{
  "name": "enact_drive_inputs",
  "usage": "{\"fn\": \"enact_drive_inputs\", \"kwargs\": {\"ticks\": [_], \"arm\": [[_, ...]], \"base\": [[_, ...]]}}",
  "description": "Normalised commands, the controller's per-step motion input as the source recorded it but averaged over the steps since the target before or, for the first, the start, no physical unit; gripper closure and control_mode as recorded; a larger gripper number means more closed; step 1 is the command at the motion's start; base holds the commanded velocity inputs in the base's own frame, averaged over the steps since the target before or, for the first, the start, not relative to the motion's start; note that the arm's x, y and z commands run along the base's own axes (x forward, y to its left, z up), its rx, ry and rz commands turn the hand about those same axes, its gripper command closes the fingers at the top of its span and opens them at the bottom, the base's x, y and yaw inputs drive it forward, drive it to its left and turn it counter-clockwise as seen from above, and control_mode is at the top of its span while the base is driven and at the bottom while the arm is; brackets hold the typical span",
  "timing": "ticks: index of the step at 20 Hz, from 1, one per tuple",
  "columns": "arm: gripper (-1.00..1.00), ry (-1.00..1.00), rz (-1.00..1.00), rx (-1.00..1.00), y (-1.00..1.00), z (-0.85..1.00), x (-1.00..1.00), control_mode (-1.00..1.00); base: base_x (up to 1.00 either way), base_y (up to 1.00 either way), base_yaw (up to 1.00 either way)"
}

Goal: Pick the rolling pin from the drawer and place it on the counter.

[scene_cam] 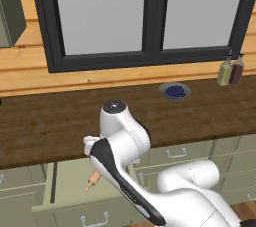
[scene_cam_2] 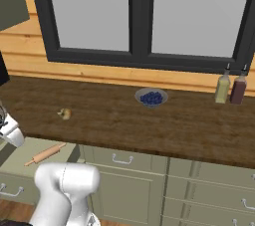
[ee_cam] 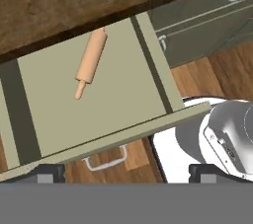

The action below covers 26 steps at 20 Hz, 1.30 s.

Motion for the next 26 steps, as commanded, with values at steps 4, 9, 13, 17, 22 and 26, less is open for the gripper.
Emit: {"fn": "enact_drive_inputs", "kwargs": {"ticks": [4,9,13,17,22,26], "arm": [[-1.0,0.32,0.2,0.0,0.1,-0.5,0.2,-1.0],[-1.0,0.1,0.14,-0.03,0.23,-0.48,0.08,-1.0],[-1.0,0.0,0.12,-0.08,0.36,-0.54,0.01,-1.0],[-1.0,-0.03,0.04,-0.03,0.12,-0.49,0.0,-1.0],[-1.0,0.0,0.01,0.0,0.0,-0.37,0.16,-1.0],[-1.0,0.0,0.0,0.0,0.0,-0.35,0.17,-1.0]], "base": [[0.0,0.0,0.0],[0.0,0.0,0.0],[0.0,0.0,0.0],[0.0,0.0,0.0],[0.0,0.0,0.0],[0.0,0.0,0.0]]}}
